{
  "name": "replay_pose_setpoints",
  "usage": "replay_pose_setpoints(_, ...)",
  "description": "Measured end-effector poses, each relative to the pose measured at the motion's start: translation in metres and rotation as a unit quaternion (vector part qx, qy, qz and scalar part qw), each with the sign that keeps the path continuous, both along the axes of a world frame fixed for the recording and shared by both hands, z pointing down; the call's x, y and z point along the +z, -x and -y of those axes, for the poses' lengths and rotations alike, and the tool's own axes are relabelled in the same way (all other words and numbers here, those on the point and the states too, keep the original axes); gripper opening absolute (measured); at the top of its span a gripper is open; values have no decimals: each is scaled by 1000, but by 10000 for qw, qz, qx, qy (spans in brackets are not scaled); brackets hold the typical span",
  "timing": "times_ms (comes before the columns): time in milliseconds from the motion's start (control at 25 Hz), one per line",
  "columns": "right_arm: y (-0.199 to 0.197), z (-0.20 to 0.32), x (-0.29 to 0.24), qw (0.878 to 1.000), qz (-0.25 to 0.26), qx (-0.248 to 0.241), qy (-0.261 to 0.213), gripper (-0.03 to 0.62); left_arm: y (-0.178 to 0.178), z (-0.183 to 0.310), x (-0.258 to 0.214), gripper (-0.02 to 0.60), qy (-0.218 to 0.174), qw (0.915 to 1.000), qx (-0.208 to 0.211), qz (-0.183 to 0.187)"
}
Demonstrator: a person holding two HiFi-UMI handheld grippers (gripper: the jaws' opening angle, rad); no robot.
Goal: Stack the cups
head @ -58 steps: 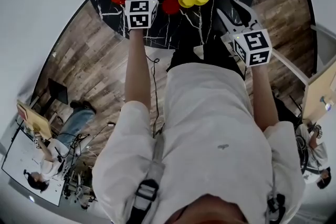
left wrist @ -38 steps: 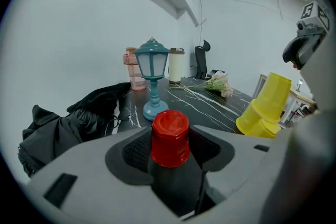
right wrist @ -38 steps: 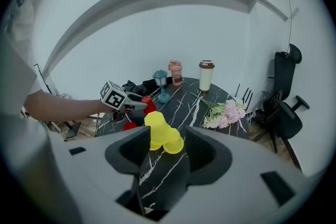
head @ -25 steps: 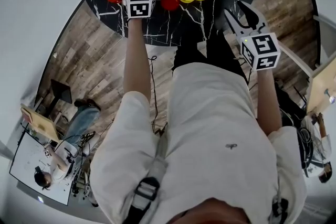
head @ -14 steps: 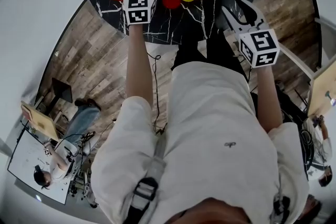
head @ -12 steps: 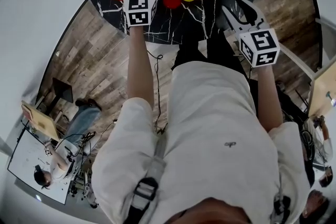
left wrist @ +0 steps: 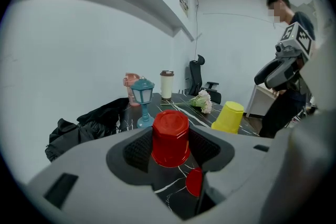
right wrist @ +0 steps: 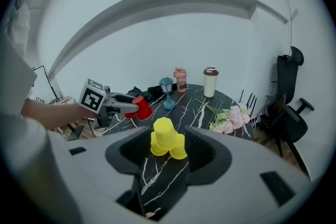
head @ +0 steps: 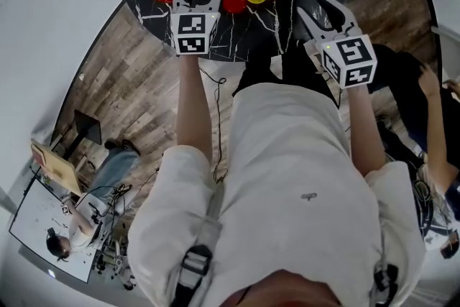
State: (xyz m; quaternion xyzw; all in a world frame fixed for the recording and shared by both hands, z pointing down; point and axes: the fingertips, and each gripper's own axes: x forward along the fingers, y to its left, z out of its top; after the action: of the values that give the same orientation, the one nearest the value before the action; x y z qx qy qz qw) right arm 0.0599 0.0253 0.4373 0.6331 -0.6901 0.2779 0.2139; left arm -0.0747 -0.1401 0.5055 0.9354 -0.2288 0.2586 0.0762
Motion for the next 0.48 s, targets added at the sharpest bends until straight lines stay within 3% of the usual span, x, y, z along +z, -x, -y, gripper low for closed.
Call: replay_pose_setpoints(480, 9, 0, -3, 9999, 40, -49, -105, 204, -5, -37, -16, 212, -16, 9991, 430, -26)
